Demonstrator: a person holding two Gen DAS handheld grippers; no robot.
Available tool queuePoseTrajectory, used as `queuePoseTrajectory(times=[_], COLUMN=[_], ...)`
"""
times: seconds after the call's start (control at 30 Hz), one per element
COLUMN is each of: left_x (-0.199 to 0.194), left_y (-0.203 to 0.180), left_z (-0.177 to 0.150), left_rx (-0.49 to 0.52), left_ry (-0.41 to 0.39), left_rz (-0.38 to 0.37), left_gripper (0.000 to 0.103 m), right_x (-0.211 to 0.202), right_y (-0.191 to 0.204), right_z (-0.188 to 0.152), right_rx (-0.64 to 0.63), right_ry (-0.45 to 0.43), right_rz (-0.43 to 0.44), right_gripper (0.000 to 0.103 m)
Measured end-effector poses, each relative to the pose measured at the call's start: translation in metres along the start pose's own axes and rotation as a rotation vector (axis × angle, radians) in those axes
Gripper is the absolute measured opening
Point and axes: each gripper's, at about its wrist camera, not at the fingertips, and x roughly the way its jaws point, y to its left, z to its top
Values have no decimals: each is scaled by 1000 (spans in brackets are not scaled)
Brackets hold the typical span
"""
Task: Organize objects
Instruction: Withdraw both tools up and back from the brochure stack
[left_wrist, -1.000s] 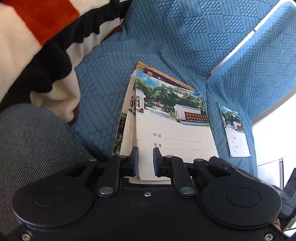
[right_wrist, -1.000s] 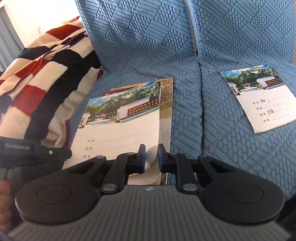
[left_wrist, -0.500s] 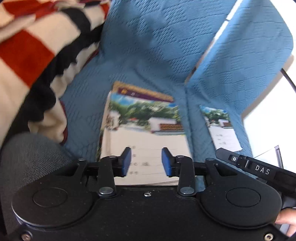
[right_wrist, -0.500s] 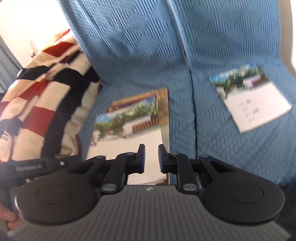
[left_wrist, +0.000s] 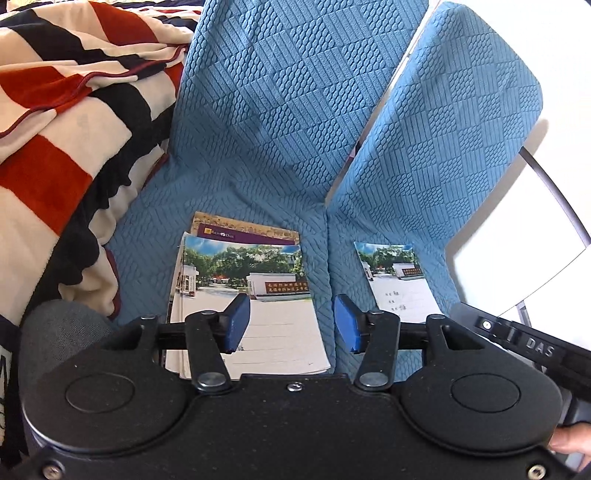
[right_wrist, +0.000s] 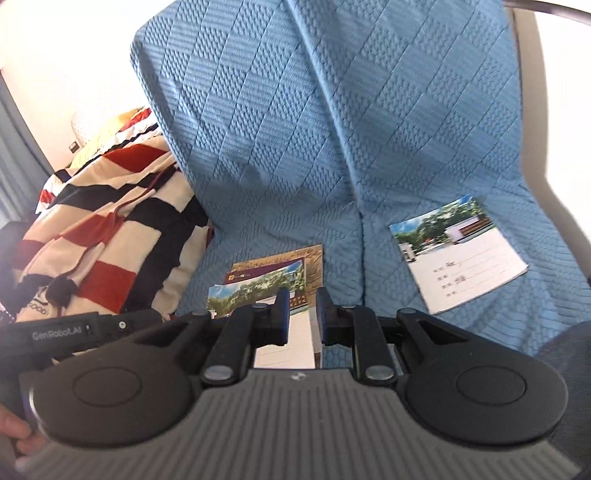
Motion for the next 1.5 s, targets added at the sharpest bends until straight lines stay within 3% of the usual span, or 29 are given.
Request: queuePoseTrajectory(times=[0.17, 0.4, 0.47, 0.6, 0.73, 0.8, 0.83, 1.07, 1.5], left_x=[-5, -10, -10, -11, -11, -10, -10, 0, 12], left_y=[-12, -32, -36, -39, -45, -49, -51, -71, -99], left_z=[1, 4, 4, 5, 4, 3, 2, -4, -17], left_rx=[-2, 36, 46, 32, 40, 47, 42, 40, 98], left_ry=[-16, -24, -27, -41, -44, -42, -45, -36, 1], left_rz=[-10, -31, -27, -16, -9, -12, -18, -51, -17], left_gripper=[58, 82, 84, 99, 102, 102, 102, 102, 102], right_x=[-18, -26, -28, -32, -38, -40, -40, -32, -41], right_y=[-8, -16, -17, -24, -30, -34, -36, -56, -81], right_z=[-1, -2, -2, -2, -2, -1, -1, -6, -15], right_rx=[11, 0, -4, 19, 9, 9, 9, 34, 45], right_ry=[-16, -29, -42, -49, -62, -62, -62, -10, -13], right_rz=[-36, -65, -73, -70, -103, -104, -104, -144, -176], right_gripper=[19, 22, 32, 49, 63, 87, 89, 89, 89])
